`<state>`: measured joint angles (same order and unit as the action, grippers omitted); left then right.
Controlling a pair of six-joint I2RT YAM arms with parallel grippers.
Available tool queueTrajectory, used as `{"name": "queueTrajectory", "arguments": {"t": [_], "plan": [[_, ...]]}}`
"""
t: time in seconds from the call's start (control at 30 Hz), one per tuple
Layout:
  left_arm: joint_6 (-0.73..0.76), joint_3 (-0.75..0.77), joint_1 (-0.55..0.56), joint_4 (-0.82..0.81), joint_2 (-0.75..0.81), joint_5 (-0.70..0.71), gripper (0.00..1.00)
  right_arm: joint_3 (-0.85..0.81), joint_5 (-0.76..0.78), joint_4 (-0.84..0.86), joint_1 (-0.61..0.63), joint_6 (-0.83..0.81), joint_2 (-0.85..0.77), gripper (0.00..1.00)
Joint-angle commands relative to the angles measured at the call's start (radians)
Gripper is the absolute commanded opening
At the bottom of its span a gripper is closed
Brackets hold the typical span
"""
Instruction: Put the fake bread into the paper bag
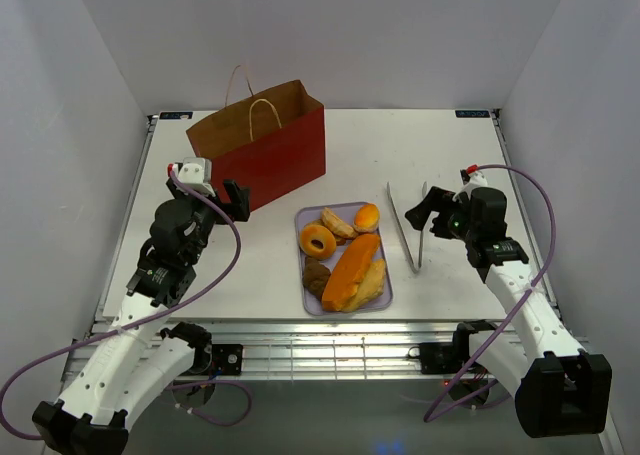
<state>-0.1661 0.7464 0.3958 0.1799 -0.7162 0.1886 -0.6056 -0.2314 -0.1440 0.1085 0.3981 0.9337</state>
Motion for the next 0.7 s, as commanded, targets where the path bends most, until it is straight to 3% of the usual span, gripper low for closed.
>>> {"name": "queueTrajectory", "arguments": {"t": [0.0, 0.33, 0.67], "plan": [[-0.007, 0.005, 0.0, 0.009, 0.012, 0.014, 0.98, 0.01, -0.025, 0.067, -0.001, 0.027, -0.018, 0.9], [-0.01, 0.008, 0.0, 0.015, 0.018, 0.018, 0.98, 0.024, -0.033, 0.052, 0.0, -0.041, -0.029, 0.9], [-0.013, 0.014, 0.005, 0.026, 0.023, 0.022, 0.98, -0.029, 0.227, -0.028, 0.072, -0.165, 0.022, 0.9]]}}
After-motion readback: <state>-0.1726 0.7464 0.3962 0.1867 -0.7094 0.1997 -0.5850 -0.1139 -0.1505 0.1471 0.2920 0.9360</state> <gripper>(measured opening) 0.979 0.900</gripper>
